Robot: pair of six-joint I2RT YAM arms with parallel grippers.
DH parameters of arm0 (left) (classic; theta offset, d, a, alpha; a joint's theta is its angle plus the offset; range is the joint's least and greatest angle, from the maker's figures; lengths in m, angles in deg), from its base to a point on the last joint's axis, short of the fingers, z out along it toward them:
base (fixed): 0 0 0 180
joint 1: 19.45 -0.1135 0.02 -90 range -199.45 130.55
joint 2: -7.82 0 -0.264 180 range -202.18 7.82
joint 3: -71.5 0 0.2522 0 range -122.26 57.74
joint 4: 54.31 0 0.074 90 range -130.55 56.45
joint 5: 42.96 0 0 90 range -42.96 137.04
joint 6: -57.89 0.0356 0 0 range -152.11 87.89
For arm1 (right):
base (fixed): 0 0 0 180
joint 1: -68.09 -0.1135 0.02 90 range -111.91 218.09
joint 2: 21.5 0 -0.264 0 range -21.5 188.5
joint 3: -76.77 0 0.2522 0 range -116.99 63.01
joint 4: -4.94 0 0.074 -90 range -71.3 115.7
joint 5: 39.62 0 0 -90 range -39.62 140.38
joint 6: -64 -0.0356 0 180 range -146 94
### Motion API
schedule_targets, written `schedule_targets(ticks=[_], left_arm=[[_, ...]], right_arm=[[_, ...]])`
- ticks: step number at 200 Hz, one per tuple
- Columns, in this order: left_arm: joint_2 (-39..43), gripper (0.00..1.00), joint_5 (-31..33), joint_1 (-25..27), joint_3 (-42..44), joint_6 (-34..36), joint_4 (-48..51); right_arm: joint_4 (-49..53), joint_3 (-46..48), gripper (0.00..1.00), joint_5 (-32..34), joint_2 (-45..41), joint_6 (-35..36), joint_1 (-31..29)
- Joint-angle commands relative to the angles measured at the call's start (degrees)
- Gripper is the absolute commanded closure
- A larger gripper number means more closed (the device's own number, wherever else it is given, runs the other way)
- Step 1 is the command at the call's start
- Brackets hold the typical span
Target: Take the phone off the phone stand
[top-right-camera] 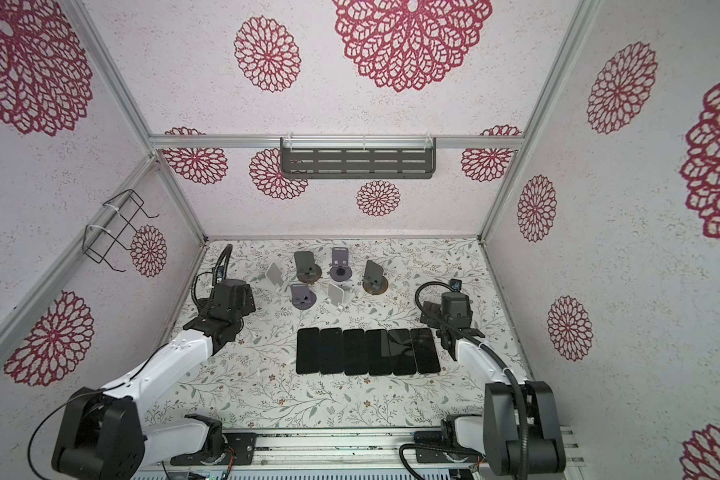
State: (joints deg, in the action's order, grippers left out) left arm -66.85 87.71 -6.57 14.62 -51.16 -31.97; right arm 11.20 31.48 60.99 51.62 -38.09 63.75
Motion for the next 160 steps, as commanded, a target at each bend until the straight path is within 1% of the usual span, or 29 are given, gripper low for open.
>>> schedule_targets(ticks=[1,27,39,48,51,62,71,75,107,134,144,160], left_arm=[[-3.8,0.03,3.7,-3.0,0.1,5.3,-11.5],[-9.3,0.02,1.7,-5.4,0.3,8.7,-20.1],[-11.2,0.03,-1.0,-6.5,1.1,10.8,-25.3],[-12.7,0.02,-2.4,-7.4,0.1,12.1,-24.2],[-13.2,0.03,-2.7,-7.6,0.4,12.9,-25.4],[-14.3,0.03,-6.3,-9.3,4.2,16.1,-33.9],[-14.9,0.02,-10.8,-11.7,6.7,15.8,-38.9],[-15.0,0.02,-11.8,-12.4,7.3,15.5,-40.3],[-13.6,0.03,-18.2,-17.6,9.4,10.5,-41.0],[-12.8,0.03,-20.8,-19.4,10.5,9.0,-42.0],[-12.7,0.03,-21.5,-19.8,10.6,8.7,-42.1],[-12.6,0.03,-22.1,-20.0,10.7,8.6,-42.2]], right_arm=[[-11.9,0.8,0.01,4.1,1.1,2.9,-0.2],[-17.2,2.6,0.01,5.2,3.9,4.9,-0.3],[-20.3,3.6,0.01,6.2,5.3,5.5,-0.3],[-22.7,4.3,0.01,7.0,6.2,6.0,-0.3],[-23.6,4.6,0.01,7.2,6.5,6.2,-0.3],[-27.4,5.8,0.01,7.8,7.7,6.9,-0.2],[-27.5,5.4,0.01,8.3,8.2,7.3,-0.3],[-28.5,5.6,0.01,8.3,8.4,7.8,-0.3],[-37.4,7.8,0.01,9.3,9.4,9.9,-0.2],[-39.8,6.8,0.01,11.3,11.7,10.1,-0.2],[-43.1,7.2,0.01,10.8,13.8,11.0,-0.2],[-42.1,6.4,0.01,9.7,14.5,11.4,-0.2]])
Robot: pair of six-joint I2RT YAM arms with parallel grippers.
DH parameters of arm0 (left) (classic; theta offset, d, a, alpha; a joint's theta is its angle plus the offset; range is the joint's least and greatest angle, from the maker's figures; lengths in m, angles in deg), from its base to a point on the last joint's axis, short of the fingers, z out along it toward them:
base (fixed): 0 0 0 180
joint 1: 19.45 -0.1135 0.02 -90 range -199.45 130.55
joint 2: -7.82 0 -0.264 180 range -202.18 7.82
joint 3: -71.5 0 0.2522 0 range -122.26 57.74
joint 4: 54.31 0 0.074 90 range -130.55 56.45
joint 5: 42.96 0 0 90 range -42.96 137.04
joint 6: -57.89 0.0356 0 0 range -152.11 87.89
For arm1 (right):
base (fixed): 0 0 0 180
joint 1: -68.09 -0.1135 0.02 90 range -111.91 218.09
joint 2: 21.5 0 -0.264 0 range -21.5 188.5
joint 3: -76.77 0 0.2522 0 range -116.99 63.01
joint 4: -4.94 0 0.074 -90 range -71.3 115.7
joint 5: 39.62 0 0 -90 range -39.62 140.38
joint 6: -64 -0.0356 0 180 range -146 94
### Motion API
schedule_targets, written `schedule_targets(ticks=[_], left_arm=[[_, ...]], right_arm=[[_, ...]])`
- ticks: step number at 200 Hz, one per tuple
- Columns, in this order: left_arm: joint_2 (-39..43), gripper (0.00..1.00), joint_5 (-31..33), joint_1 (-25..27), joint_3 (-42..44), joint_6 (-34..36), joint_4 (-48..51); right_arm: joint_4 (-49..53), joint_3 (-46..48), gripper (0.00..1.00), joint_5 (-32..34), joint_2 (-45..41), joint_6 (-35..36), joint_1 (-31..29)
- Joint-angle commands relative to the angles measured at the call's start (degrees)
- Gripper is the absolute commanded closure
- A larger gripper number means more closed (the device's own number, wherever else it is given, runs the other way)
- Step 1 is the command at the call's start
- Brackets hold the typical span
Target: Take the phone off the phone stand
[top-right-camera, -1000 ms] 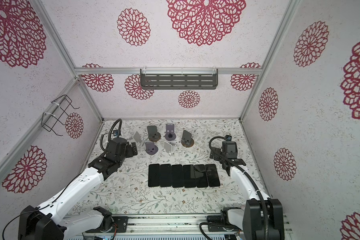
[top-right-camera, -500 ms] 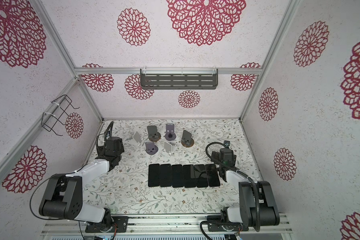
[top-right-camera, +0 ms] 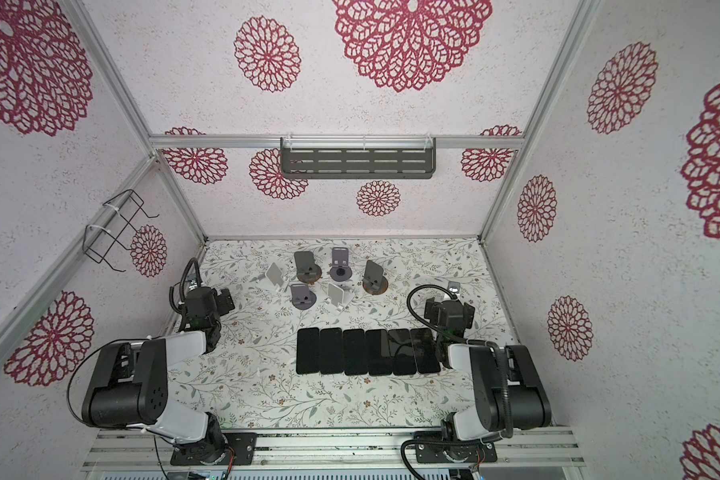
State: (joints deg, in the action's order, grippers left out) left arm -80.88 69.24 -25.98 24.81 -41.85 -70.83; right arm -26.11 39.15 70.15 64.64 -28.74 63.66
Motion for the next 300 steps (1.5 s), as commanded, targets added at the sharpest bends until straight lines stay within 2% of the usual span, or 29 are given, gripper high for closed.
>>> schedule_targets(ticks=[1,23,59,77,97,119,126,134,141,166,300], left_arm=[[1.4,0.03,-3.6,-0.6,0.6,-0.7,-3.4],[1.8,0.03,-4.6,-0.6,2.3,-0.2,-6.0],[-0.4,0.03,-8.6,-0.4,8.2,1.6,-19.5],[0.4,0.03,-8.8,-0.3,7.9,0.9,-16.9],[-0.2,0.03,-8.7,-0.3,8.2,1.5,-19.0],[-0.1,0.03,-8.7,-0.3,8.0,1.4,-18.4],[-0.2,0.03,-8.6,-0.3,8.0,1.4,-18.4],[-0.2,0.03,-8.7,-0.3,8.0,1.4,-18.4],[-0.2,0.03,-8.6,-0.3,7.9,1.4,-18.4],[-0.2,0.03,-8.7,-0.3,8.0,1.4,-18.4],[-0.2,0.03,-8.7,-0.3,7.9,1.4,-18.3]], right_arm=[[-5.0,-1.3,0.01,0.5,1.5,2.1,-0.1],[-5.3,-0.8,0.01,0.1,1.2,2.1,0.0],[-9.1,1.6,0.01,-0.7,0.4,2.2,0.1],[-11.0,2.9,0.01,-1.6,0.1,2.0,0.4],[-14.5,5.1,0.01,-3.3,-0.2,1.1,1.6],[-25.1,9.2,0.01,-4.8,2.4,1.2,2.4],[-21.9,8.8,0.01,-4.8,1.3,0.6,2.5],[-24.6,9.2,0.01,-5.0,2.4,0.9,2.5],[-22.4,8.9,0.01,-4.9,1.5,0.7,2.5],[-24.7,9.4,0.01,-4.8,2.0,1.1,2.4],[-23.2,8.9,0.01,-5.3,2.0,1.2,2.3]])
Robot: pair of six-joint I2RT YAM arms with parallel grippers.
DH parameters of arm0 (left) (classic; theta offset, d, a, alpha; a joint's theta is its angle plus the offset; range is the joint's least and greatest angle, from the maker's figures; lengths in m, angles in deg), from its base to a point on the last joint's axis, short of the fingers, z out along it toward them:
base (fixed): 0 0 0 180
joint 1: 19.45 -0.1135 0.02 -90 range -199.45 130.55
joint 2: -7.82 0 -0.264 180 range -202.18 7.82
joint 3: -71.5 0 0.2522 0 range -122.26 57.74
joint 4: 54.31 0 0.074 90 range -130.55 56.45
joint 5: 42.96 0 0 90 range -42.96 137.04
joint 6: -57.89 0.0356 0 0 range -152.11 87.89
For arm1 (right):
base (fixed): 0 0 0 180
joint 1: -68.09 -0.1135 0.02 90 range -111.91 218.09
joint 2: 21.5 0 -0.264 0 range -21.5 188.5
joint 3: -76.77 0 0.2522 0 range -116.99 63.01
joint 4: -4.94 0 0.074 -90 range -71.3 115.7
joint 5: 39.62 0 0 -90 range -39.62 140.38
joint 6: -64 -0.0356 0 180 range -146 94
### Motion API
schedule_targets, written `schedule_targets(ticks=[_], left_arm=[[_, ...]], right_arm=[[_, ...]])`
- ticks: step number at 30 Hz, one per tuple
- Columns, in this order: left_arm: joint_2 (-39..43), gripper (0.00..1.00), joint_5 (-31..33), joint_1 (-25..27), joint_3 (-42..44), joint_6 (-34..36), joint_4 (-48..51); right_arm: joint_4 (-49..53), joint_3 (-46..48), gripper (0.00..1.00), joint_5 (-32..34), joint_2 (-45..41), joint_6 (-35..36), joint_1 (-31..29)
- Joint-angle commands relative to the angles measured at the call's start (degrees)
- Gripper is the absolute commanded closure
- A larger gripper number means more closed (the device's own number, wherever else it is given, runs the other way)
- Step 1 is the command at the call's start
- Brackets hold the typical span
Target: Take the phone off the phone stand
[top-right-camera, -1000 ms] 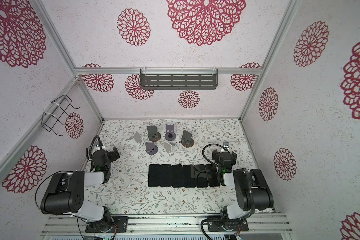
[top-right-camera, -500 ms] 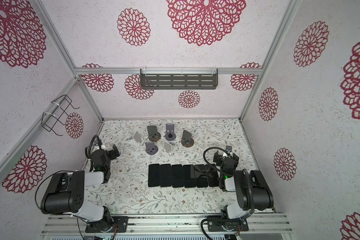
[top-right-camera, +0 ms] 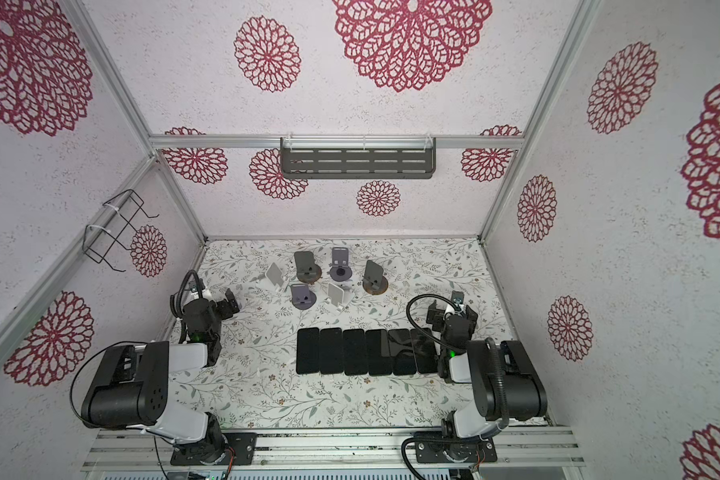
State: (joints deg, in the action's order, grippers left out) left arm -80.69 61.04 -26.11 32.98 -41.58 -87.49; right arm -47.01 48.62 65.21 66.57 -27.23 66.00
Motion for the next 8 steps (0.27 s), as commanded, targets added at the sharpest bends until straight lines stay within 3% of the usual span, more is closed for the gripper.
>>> schedule_targets(ticks=[1,8], left_arm=[[-0.3,0.03,-0.5,-0.2,-0.2,1.1,-1.6],[-0.4,0.03,-0.5,-0.2,-0.2,1.1,-1.6]], right_arm=[[-2.3,-0.7,0.01,-0.4,0.1,-0.4,0.0],[-2.9,-0.2,0.01,-0.3,-0.1,-0.3,0.0]])
